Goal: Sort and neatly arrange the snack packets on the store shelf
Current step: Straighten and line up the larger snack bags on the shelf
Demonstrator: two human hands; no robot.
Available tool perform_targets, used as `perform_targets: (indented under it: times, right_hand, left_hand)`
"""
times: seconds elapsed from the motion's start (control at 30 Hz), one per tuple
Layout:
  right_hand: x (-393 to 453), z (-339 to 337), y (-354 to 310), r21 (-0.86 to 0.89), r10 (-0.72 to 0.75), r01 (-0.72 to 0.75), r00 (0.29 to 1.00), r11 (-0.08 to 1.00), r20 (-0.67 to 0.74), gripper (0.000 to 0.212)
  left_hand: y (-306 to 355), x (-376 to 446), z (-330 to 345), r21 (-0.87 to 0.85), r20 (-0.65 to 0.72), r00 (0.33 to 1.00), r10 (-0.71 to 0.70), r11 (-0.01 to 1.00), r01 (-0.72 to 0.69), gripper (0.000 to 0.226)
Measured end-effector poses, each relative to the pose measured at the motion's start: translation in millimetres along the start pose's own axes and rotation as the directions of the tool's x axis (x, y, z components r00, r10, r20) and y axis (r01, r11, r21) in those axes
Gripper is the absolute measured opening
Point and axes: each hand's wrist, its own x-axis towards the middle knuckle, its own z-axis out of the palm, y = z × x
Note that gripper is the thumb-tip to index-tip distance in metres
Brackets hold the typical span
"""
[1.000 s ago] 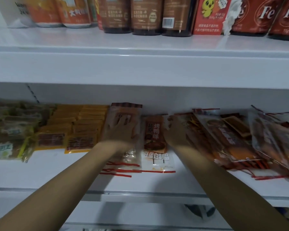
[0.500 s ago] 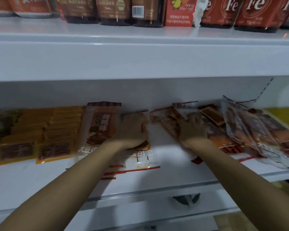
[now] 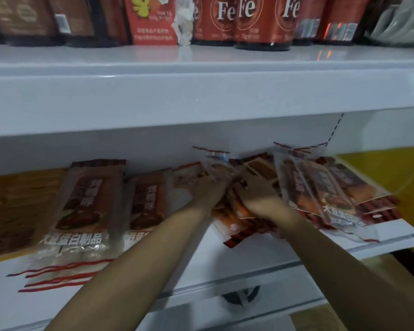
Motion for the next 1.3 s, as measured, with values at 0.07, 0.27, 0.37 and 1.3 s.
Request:
perform_targets:
  times: [0.07, 0.27, 0.37, 1.3]
  right_hand:
    - [5, 2, 3, 0.096, 0.008, -0.008, 1.000, 0.995, 0.006, 0.025]
    - [19, 4, 16, 0.486, 0.194, -0.117, 0.975, 0.866, -0.111, 0.040]
    - [26, -2, 17, 0.702, 0.170, -0.092, 0.984, 0.707, -0.043, 0.035]
    - [17, -18, -104, 0.048, -0.473, 0.488, 0.863, 0.872, -0.177, 0.011]
  left_hand:
    - [1, -1, 0, -0.031, 0.003, 1.000, -0.008, 0.999, 0.008, 0.029]
    - [-8, -11, -18, -0.202, -0.083, 0.996, 0.011, 0.979, -0.028, 0.021]
    - [-7, -20, -30, -0.243, -0.127, 0.991, 0.038, 0.968, -0.069, 0.018]
    - [57, -68, -179, 0.875, 0.041, 0.739, 0.672, 0.334, -0.352, 0.021]
